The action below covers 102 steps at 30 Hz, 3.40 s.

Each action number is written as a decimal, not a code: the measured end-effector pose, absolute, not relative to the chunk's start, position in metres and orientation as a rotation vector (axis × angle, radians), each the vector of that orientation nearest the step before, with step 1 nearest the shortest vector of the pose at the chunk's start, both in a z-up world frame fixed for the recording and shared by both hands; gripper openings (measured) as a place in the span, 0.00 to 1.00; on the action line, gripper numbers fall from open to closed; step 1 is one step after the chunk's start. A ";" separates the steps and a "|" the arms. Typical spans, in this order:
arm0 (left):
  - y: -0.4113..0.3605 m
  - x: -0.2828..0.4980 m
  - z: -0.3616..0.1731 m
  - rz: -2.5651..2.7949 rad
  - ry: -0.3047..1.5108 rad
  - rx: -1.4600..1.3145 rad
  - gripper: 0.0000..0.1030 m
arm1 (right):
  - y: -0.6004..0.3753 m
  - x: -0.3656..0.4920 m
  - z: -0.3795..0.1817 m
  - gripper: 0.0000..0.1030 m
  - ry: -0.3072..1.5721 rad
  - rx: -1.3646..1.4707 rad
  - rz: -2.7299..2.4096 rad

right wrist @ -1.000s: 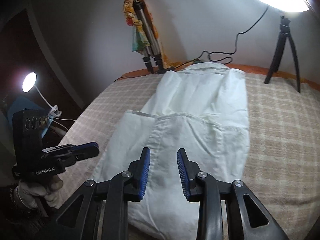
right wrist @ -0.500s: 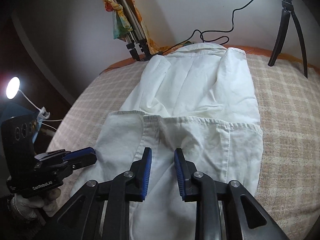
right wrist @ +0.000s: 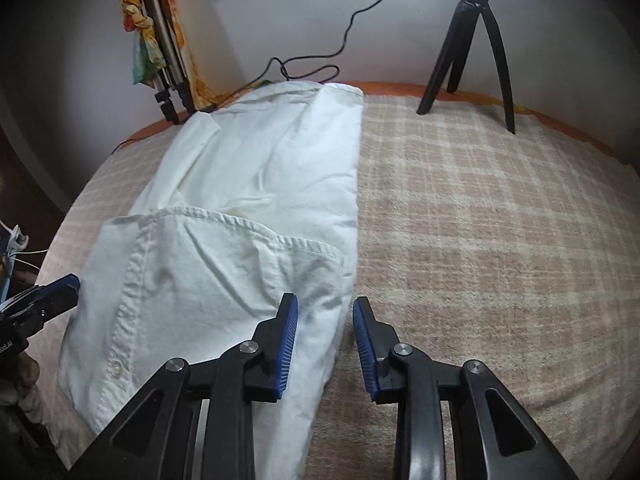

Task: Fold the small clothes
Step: 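Move both tools open toward the collar end of the white shirt, then close both tools on the collar end and lift it up, then fold the lifted collar end over onto the hem with both tools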

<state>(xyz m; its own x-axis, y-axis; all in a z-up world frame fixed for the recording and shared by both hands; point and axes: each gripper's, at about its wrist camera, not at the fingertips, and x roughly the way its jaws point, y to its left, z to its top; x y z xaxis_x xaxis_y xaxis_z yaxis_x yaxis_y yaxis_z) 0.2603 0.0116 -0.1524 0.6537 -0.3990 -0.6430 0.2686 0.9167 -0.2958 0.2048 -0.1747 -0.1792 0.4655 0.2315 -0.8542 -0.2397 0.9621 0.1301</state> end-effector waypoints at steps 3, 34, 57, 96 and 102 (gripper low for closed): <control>0.018 0.259 -0.151 -0.358 0.759 -0.176 0.40 | -0.189 0.201 -0.170 0.28 1.044 -0.022 0.248; 0.070 0.451 -0.147 -0.447 0.835 -0.360 0.50 | -0.196 0.339 -0.152 0.57 0.966 0.064 0.492; 0.026 0.521 -0.166 -0.546 0.797 -0.269 0.06 | -0.148 0.446 -0.201 0.06 1.017 -0.027 0.543; 0.046 0.287 -0.085 -0.600 0.521 -0.221 0.04 | -0.181 0.208 -0.058 0.00 0.728 -0.012 0.556; 0.039 0.242 -0.109 -0.595 0.538 -0.164 0.04 | -0.185 0.152 -0.080 0.00 0.746 -0.037 0.554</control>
<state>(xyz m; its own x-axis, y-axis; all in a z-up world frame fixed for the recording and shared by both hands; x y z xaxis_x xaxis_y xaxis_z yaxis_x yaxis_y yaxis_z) 0.2424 0.0388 -0.1087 0.6956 -0.5726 -0.4339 0.4891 0.8198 -0.2977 0.1518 -0.1851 -0.0804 0.5987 0.4648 -0.6522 -0.4902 0.8567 0.1606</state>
